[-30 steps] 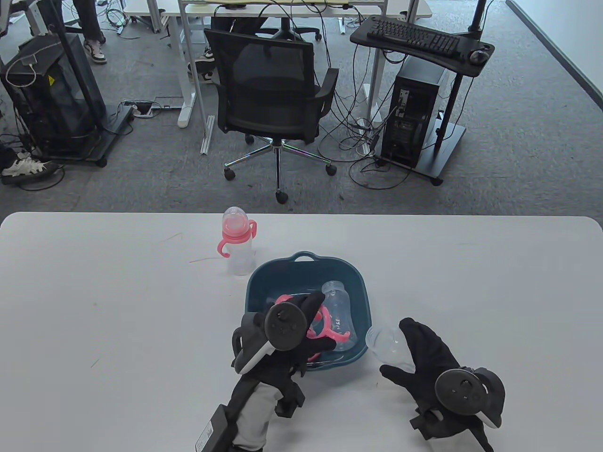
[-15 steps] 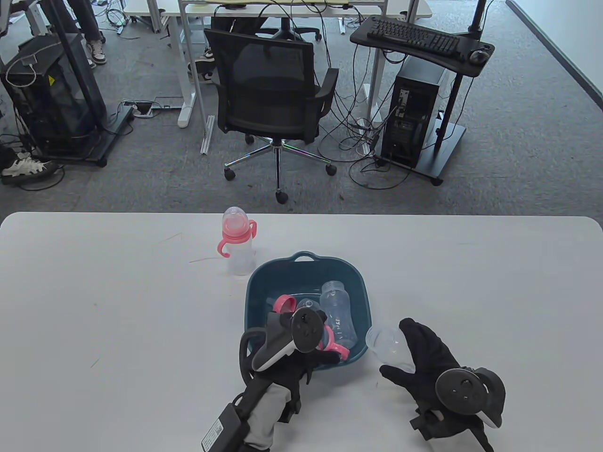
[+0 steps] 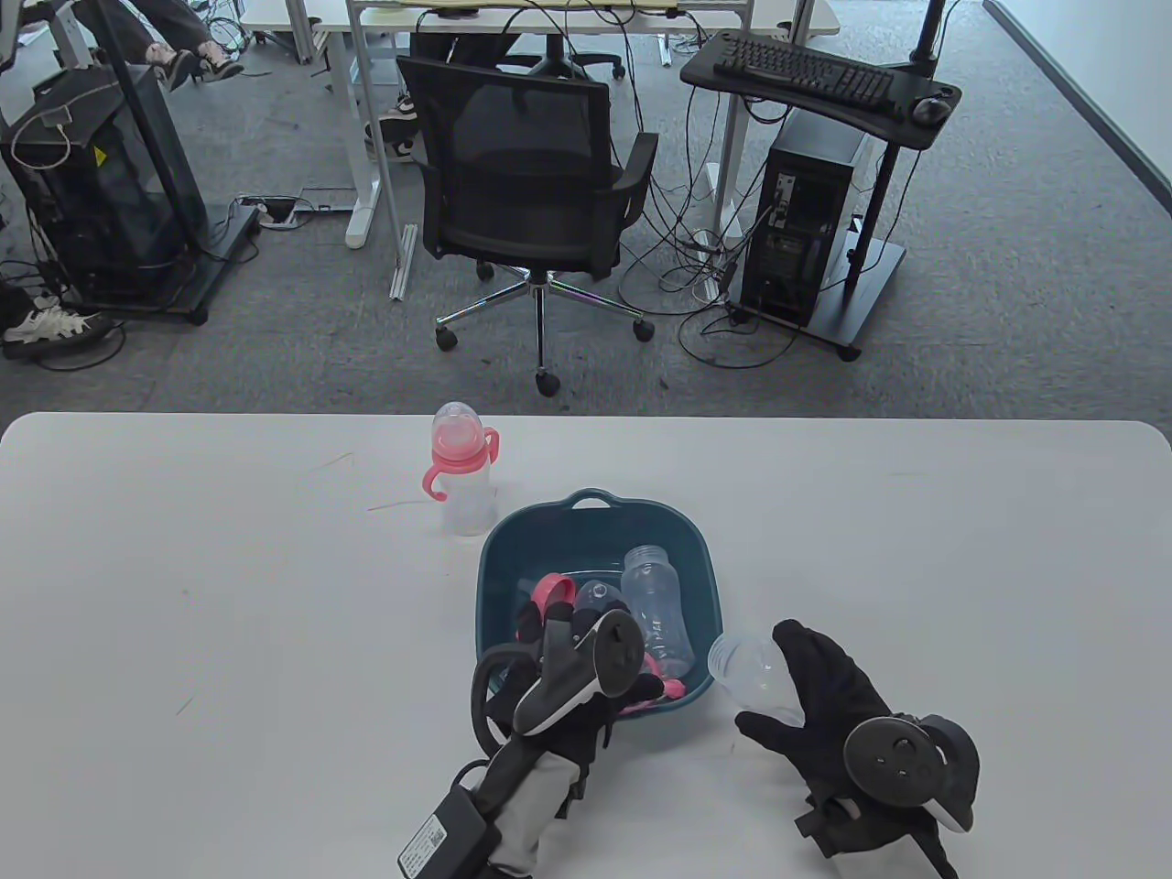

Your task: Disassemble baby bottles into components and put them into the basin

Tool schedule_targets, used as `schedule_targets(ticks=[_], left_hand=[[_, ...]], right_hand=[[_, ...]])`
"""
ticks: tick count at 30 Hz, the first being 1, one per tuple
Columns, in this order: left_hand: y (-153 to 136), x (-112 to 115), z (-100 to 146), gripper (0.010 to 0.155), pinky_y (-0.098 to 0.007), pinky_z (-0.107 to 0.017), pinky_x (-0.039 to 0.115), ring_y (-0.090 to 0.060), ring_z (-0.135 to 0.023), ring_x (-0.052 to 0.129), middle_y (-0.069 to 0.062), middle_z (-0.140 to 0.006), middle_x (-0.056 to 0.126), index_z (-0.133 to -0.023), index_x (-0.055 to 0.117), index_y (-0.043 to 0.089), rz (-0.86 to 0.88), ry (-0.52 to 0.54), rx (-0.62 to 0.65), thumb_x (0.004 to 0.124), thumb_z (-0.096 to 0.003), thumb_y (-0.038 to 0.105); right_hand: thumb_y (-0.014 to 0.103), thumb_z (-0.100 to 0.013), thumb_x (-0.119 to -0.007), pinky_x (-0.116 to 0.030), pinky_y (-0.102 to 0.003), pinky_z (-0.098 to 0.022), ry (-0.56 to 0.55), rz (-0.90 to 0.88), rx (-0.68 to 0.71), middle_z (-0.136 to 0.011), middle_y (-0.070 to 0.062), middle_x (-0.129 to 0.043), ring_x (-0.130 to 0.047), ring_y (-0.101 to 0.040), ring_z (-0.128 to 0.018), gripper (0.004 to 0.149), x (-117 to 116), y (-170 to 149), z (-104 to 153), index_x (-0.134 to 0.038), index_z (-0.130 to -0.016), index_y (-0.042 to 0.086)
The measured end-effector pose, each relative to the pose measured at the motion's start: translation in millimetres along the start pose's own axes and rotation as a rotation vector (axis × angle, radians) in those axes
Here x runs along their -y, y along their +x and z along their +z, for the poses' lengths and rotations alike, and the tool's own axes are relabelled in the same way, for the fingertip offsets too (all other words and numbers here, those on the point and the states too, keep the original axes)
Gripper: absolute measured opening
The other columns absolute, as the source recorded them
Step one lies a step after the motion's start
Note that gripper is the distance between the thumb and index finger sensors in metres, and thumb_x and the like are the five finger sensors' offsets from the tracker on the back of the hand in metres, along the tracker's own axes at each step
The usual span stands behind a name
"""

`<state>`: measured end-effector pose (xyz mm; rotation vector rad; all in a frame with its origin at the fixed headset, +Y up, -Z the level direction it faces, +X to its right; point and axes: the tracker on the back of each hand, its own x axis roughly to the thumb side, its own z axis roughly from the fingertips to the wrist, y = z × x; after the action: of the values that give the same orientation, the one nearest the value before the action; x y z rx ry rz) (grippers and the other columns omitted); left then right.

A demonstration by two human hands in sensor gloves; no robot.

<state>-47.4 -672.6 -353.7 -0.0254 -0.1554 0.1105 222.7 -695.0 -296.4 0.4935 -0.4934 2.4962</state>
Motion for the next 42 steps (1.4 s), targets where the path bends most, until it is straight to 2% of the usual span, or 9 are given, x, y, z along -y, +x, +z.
schedule_targets(ticks=[6,11,16,24,28,32,37,42], left_hand=[[-29.2,-13.3,12.1,0.081,-0.059,-0.082,0.034,-0.03,-0.114,0.057,0.007,-0.112,0.062,-0.107,0.055,0.042,0.071,0.074,-0.04,0.08,-0.0351,0.068],[-75.7,-18.1,31.4,0.079,-0.058,-0.083,0.03,-0.024,-0.118,0.048,0.01,-0.116,0.049,-0.108,0.047,0.045,0.16,0.141,-0.087,0.076,-0.0382,0.066],[-120.3,-7.9,47.9,0.079,-0.057,-0.083,0.025,-0.024,-0.119,0.04,0.011,-0.118,0.042,-0.108,0.042,0.046,0.19,0.121,-0.177,0.076,-0.0391,0.065],[-156.0,14.3,60.6,0.079,-0.057,-0.083,0.024,-0.025,-0.119,0.038,0.012,-0.117,0.042,-0.108,0.042,0.046,0.225,0.081,-0.223,0.076,-0.0394,0.065],[-169.1,28.4,60.9,0.079,-0.057,-0.083,0.023,-0.025,-0.119,0.037,0.011,-0.117,0.041,-0.108,0.041,0.046,0.26,0.053,-0.239,0.076,-0.0396,0.064],[-178.5,32.7,61.6,0.079,-0.056,-0.082,0.022,-0.025,-0.119,0.036,0.011,-0.117,0.041,-0.108,0.041,0.046,0.29,0.043,-0.253,0.076,-0.0398,0.064],[-187.6,33.1,63.9,0.078,-0.056,-0.082,0.022,-0.025,-0.119,0.036,0.011,-0.117,0.041,-0.108,0.042,0.046,0.323,0.054,-0.273,0.076,-0.0399,0.063],[-190.9,35.1,64.9,0.079,-0.056,-0.082,0.022,-0.025,-0.119,0.036,0.011,-0.117,0.041,-0.108,0.042,0.046,0.329,0.043,-0.278,0.077,-0.0397,0.064]], right_hand=[[0.05,-0.041,-0.093,-0.058,-0.067,-0.066,0.0,-0.011,-0.003,-0.105,-0.018,-0.059,-0.073,-0.043,-0.091,0.093,-0.5,0.3,-0.3,-0.046,-0.11,0.01],[0.05,-0.041,-0.093,-0.057,-0.067,-0.066,-0.007,-0.032,-0.002,-0.106,-0.018,-0.059,-0.073,-0.043,-0.091,0.093,2.2,4.4,-2.0,-0.046,-0.11,0.01],[0.05,-0.043,-0.092,-0.057,-0.067,-0.066,-0.022,-0.087,-0.009,-0.106,-0.018,-0.061,-0.073,-0.045,-0.092,0.092,8.6,13.0,-7.6,-0.046,-0.111,0.009],[0.052,-0.043,-0.091,-0.051,-0.069,-0.068,-0.013,-0.044,0.046,-0.109,-0.014,-0.063,-0.067,-0.043,-0.095,0.091,10.6,38.6,-28.5,-0.047,-0.112,0.013],[0.05,-0.042,-0.092,-0.05,-0.069,-0.068,0.029,-0.01,0.078,-0.11,-0.013,-0.063,-0.068,-0.042,-0.094,0.091,3.6,57.7,-57.0,-0.047,-0.112,0.014],[0.048,-0.041,-0.093,-0.049,-0.069,-0.069,0.079,0.046,0.117,-0.111,-0.011,-0.062,-0.066,-0.042,-0.096,0.09,-10.3,81.8,-91.1,-0.047,-0.113,0.016],[0.046,-0.04,-0.094,-0.038,-0.07,-0.072,0.229,0.121,0.098,-0.113,-0.008,-0.062,-0.051,-0.042,-0.103,0.091,-43.3,103.2,-139.4,-0.047,-0.113,0.019],[0.042,-0.039,-0.095,-0.037,-0.07,-0.073,0.339,0.239,0.111,-0.114,-0.008,-0.061,-0.052,-0.041,-0.103,0.091,-79.8,116.0,-181.5,-0.046,-0.112,0.019]])
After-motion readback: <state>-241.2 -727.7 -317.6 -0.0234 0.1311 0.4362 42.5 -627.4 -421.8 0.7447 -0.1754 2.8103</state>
